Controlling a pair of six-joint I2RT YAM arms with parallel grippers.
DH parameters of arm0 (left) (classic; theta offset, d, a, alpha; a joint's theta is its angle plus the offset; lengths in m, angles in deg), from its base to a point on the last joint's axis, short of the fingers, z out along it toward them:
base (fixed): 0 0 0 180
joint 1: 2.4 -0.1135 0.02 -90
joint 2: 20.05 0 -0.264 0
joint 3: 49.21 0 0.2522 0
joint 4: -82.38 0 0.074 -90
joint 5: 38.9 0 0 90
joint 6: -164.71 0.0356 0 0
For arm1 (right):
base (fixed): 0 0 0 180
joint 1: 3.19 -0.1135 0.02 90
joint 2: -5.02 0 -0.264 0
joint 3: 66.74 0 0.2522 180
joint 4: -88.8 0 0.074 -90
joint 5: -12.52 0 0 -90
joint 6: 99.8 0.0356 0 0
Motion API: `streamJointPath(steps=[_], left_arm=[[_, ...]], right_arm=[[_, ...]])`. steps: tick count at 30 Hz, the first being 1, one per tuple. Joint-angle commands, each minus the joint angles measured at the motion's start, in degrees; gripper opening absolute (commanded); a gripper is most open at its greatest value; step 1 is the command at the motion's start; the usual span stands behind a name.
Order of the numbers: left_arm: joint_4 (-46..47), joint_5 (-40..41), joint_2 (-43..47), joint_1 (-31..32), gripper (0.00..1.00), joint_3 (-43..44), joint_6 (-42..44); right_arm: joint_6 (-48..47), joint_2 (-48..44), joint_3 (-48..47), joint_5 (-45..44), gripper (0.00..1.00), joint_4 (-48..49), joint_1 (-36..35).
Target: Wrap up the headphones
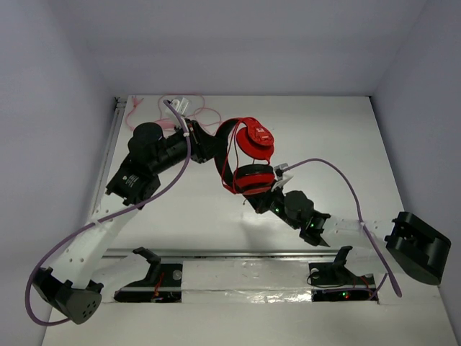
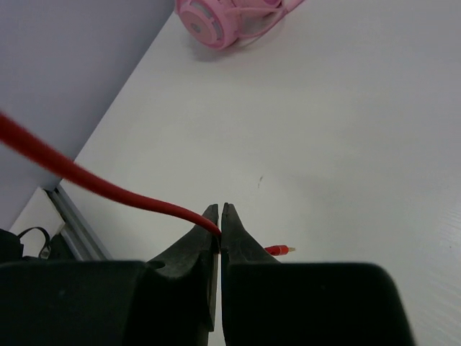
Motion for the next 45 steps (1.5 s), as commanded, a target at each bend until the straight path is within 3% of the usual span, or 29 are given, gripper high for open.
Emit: streamJointPath(steps=[1, 8, 13, 18, 23, 33, 39, 45], left_arm=[[5.24, 1.26, 0.21, -0.27, 0.0, 2.88, -3.15], [7.16, 13.29, -1.28, -0.27, 0.0, 2.62, -4.03], [12.09, 21.73, -2.68, -0.8, 0.0, -0.89, -6.23], [12.01, 34.01, -3.74, -0.8, 0.0, -3.8, -4.74], [11.05, 40.98, -3.39, -0.8, 0.0, -7.31, -2.63], [8.49, 57.32, -8.48, 11.32, 0.0, -14.6, -1.39], [8.23, 57.6, -9.72, 18.79, 0.0, -21.11, -4.12], [7.0, 55.15, -8.23, 25.03, 0.0, -25.42, -8.95]], right_arm=[[0.58, 0.49, 0.43, 2.61, 0.0, 4.59, 0.38], [5.67, 2.69, -0.1, 6.93, 0.0, -0.24, -3.65], [8.4, 5.41, -2.9, 5.0, 0.0, -5.85, -10.51], [10.24, 4.1, -6.08, 0.78, 0.0, -12.55, -17.98], [11.74, 1.02, -8.0, -0.19, 0.0, -18.86, -22.03], [9.64, -11.1, -16.53, -2.03, 0.0, -32.85, -26.43], [8.31, -13.66, -19.53, -11.76, 0.0, -35.85, -26.43], [11.82, -13.31, -16.46, -26.62, 0.0, -30.49, -26.43]])
